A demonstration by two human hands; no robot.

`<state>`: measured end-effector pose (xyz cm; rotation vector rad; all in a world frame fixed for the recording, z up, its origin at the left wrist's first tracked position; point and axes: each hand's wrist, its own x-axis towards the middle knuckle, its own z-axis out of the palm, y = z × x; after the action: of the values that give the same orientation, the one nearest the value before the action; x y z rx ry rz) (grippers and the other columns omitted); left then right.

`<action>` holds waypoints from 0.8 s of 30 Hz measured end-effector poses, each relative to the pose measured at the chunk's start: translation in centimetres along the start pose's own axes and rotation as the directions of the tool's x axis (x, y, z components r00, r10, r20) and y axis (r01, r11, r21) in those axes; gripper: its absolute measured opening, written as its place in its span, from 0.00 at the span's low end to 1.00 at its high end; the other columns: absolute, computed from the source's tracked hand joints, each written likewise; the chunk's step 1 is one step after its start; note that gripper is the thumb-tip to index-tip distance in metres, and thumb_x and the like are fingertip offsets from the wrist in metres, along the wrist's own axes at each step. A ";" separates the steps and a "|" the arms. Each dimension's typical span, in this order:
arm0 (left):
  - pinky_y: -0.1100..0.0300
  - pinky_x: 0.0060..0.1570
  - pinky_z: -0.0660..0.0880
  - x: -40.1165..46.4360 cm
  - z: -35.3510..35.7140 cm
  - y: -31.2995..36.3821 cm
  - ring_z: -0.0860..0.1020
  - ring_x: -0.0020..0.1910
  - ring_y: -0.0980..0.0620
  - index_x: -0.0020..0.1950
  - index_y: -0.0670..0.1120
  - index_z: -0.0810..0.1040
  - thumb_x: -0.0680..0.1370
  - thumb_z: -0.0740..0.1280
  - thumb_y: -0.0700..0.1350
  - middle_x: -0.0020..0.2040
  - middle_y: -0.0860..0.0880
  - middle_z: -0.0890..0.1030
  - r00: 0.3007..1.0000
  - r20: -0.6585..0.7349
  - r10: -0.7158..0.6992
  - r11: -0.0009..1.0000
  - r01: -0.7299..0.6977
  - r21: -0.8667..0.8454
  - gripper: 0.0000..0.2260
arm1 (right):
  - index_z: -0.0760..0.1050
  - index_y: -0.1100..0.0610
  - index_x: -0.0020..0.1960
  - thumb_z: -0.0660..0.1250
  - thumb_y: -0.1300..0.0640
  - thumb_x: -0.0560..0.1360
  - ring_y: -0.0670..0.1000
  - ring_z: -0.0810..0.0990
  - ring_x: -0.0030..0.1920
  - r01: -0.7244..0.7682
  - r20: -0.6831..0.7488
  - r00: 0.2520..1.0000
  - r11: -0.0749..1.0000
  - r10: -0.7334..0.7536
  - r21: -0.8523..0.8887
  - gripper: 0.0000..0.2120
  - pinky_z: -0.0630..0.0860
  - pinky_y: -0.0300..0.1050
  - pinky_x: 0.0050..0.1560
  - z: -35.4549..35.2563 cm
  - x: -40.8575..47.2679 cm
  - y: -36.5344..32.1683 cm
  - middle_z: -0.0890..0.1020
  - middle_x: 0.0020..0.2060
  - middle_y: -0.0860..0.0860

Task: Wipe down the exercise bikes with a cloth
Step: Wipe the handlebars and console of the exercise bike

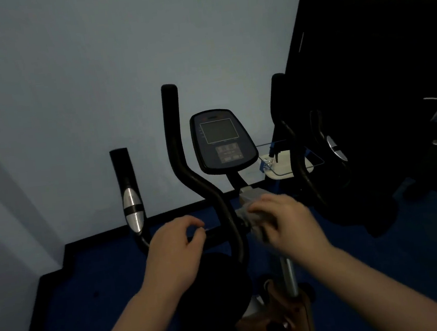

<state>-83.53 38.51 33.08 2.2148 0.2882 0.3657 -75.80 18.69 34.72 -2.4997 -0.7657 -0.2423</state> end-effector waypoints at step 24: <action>0.50 0.68 0.67 2.9 -6.7 -6.0 0.71 0.66 0.55 0.58 0.47 0.78 0.78 0.64 0.37 0.62 0.52 0.77 0.931 -0.199 0.307 0.951 -0.310 0.016 0.11 | 0.83 0.46 0.52 0.75 0.55 0.68 0.44 0.79 0.54 0.431 0.356 0.840 0.902 -0.408 0.018 0.13 0.75 0.41 0.55 0.7 3.2 -6.4 0.84 0.52 0.41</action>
<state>-83.75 47.96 32.80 2.2124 0.0393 0.7619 -76.77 25.10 37.74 -2.4330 -1.4821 0.0408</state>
